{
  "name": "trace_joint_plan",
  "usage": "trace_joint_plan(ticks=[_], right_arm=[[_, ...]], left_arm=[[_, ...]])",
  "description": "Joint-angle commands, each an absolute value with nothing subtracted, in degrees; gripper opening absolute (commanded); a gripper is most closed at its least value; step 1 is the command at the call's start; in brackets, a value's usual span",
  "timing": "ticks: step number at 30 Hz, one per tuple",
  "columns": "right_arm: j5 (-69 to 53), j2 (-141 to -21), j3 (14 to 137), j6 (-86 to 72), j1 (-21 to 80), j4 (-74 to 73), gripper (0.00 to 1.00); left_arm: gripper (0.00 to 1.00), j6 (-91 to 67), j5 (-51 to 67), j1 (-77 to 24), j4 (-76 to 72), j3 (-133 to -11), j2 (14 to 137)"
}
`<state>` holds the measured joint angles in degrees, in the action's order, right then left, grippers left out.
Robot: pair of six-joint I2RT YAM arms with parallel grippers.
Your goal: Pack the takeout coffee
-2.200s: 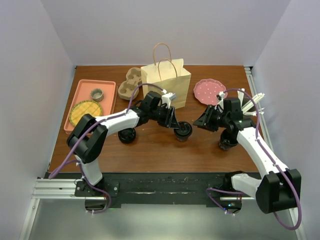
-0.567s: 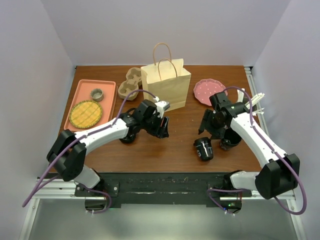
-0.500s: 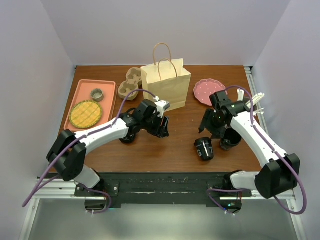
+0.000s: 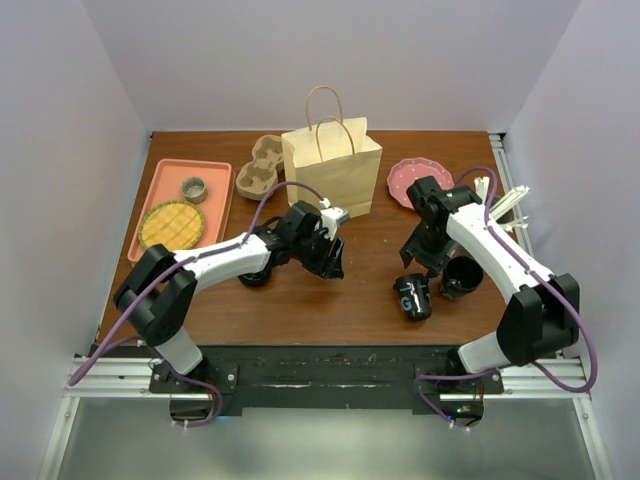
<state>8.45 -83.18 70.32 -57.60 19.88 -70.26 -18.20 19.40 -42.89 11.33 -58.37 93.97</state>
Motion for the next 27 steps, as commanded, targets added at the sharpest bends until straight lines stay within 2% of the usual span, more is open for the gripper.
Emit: trace_joint_plan(ticks=[1, 6, 15, 20, 23, 24, 27], right_arm=[[12.0, -83.8, 72.5, -63.7, 20.1, -71.5, 0.52], [12.9, -83.5, 69.9, -66.3, 20.2, -70.9, 0.44], [12.3, -85.2, 66.6, -69.7, 20.9, -67.2, 0.48], [12.0, -87.2, 67.1, -70.4, 21.3, -65.1, 0.47], [12.0, -87.4, 66.4, -70.8, 21.7, -64.3, 0.4], [12.0, -87.0, 66.0, -70.8, 21.7, -63.7, 0.31], [11.9, -86.7, 64.7, -70.9, 21.8, -62.4, 0.17]], left_arm=[[0.53, -17.0, 22.2, -42.9, 8.5, -59.2, 94.3], [0.51, -17.5, 22.3, -43.0, 8.2, -57.5, 93.6], [0.5, -18.3, 21.7, -42.9, 8.0, -54.6, 91.0], [0.5, -18.6, 21.6, -42.9, 8.1, -53.9, 90.8], [0.49, -18.6, 21.4, -42.9, 8.2, -53.4, 90.5], [0.49, -18.6, 21.3, -42.9, 8.2, -53.3, 90.4], [0.49, -18.6, 20.9, -42.9, 8.2, -53.1, 89.9]])
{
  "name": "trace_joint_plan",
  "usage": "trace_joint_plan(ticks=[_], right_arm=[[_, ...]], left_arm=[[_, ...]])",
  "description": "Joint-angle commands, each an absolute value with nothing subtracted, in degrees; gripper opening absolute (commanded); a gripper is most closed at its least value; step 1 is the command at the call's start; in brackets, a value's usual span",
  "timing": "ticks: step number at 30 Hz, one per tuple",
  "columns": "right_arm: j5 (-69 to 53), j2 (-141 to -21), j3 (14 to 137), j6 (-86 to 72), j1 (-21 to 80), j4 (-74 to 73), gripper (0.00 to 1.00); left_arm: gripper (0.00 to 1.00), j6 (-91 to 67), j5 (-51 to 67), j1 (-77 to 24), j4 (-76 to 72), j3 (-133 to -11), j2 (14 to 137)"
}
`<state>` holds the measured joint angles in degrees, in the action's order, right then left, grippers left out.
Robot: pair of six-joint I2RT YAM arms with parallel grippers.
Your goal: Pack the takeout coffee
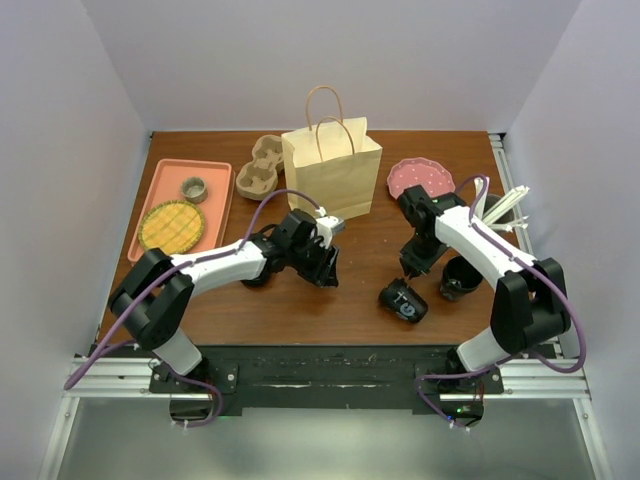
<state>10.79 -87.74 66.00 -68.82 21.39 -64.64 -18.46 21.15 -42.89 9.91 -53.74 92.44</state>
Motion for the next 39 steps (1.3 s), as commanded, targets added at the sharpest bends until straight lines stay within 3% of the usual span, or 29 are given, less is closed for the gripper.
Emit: trace_joint_plan(ticks=[1, 7, 14, 16, 21, 30, 39], right_arm=[[11.8, -86.6, 64.4, -70.9, 21.8, -62.5, 0.16], [10.9, -86.3, 64.7, -69.3, 21.9, -61.5, 0.13], [12.0, -86.1, 73.2, -50.5, 22.8, -64.6, 0.25], [12.7, -85.0, 74.6, -48.4, 25.8, -68.1, 0.29], [12.1, -80.3, 72.3, -53.1, 38.3, -71.6, 0.54], [15.1, -82.5, 70.0, -66.4, 58.9, -78.7, 0.58], [17.4, -91.9, 69.2, -70.1, 69.5, -82.8, 0.66]], left_arm=[[0.49, -18.6, 20.8, -42.9, 8.2, -53.1, 89.8], [0.48, -19.2, 20.7, -42.8, 8.7, -53.5, 90.5], [0.48, -22.2, 22.6, -42.0, 8.3, -51.8, 90.6], [0.49, -24.2, 22.7, -40.4, 7.0, -50.3, 90.0], [0.51, -27.2, 22.9, -35.0, 4.5, -44.8, 87.7], [0.52, -23.7, 22.6, -31.6, 5.8, -43.5, 85.7], [0.52, -21.5, 24.1, -31.6, 6.6, -43.8, 85.3]])
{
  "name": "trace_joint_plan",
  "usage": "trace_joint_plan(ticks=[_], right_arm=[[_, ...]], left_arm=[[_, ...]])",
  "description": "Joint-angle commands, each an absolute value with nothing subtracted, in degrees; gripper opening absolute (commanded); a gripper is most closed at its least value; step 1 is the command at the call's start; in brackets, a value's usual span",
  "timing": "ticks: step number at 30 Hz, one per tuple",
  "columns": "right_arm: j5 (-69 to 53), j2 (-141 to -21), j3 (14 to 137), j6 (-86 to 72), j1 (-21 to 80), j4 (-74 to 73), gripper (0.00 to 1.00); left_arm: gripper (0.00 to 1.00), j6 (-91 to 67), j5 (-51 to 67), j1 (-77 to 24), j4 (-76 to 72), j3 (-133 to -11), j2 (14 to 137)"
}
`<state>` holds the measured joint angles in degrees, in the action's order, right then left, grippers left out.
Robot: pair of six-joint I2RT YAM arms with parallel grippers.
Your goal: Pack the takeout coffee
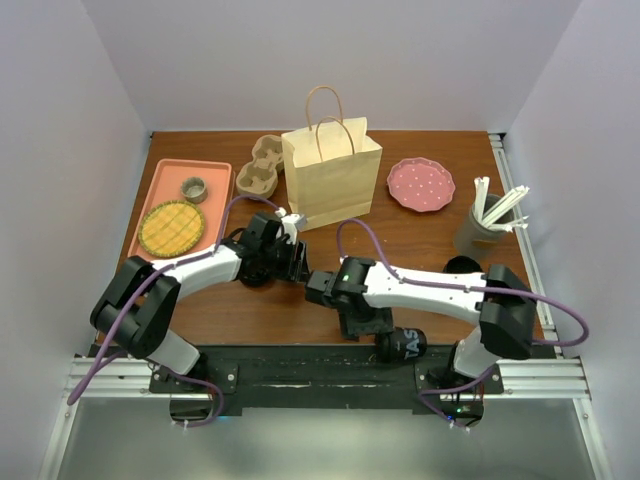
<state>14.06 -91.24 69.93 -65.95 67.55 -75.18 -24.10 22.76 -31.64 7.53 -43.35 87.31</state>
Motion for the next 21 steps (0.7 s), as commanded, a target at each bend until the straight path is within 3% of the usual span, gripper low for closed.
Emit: trace_joint_plan(ticks=[1, 21], right_arm=[[17.6, -92.0, 69.2, -70.0, 69.6, -82.8, 0.66], [20.7, -85.1, 62.8, -71.4, 70.3, -83.1, 0.68]], left_arm=[[0.52, -21.4, 24.1, -31.6, 6.9, -43.9, 85.3], [0.52, -21.1, 23.5, -31.6, 7.1, -43.0, 82.8]])
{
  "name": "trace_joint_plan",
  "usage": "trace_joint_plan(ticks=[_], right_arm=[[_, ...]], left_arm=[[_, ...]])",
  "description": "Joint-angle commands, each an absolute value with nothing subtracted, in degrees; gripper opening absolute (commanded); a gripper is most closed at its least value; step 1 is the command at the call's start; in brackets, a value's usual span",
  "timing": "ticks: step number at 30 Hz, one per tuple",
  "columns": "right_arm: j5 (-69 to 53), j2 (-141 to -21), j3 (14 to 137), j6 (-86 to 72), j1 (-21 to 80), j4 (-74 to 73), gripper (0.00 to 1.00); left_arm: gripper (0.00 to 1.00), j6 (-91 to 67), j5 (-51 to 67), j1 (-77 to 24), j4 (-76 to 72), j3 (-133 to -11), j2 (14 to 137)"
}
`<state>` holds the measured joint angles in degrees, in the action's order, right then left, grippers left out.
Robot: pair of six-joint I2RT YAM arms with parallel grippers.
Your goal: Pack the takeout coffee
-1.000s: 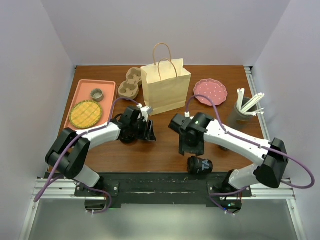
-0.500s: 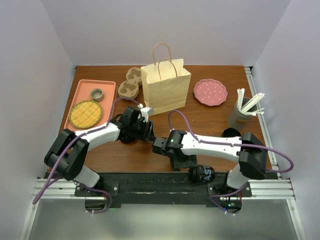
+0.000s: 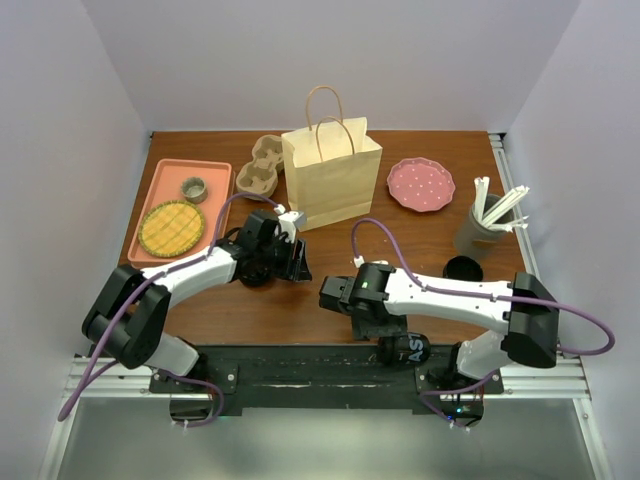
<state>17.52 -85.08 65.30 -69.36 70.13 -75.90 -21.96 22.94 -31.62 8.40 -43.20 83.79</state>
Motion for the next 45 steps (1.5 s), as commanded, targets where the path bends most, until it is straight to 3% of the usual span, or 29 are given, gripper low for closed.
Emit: trace_joint_plan(ticks=[1, 12, 21, 34, 42, 45], right_arm=[[20.9, -85.4, 62.5, -70.9, 70.3, -83.1, 0.69], [24.1, -86.9, 60.9, -70.8, 69.5, -82.8, 0.65], [25.2, -88.7, 61.7, -69.3, 68.5, -81.9, 0.5], [25.4, -86.7, 63.7, -68.5, 68.5, -80.2, 0.21], [28.1, -86.7, 72.6, -67.9, 68.3, -81.6, 0.17], [28.4, -83.2, 72.4, -66.5, 65.7, -75.5, 0.17]], left_arm=[[0.52, -21.1, 23.6, -31.6, 7.2, -43.0, 82.9], [0.52, -22.1, 23.9, -31.6, 7.1, -42.2, 82.4], [0.52, -22.5, 23.3, -31.6, 7.6, -41.0, 80.2], [0.52, -23.2, 22.6, -31.5, 8.0, -39.9, 77.8], [0.52, -23.8, 21.6, -31.5, 9.0, -41.5, 77.1], [0.52, -24.4, 19.7, -31.6, 11.1, -42.5, 76.1]])
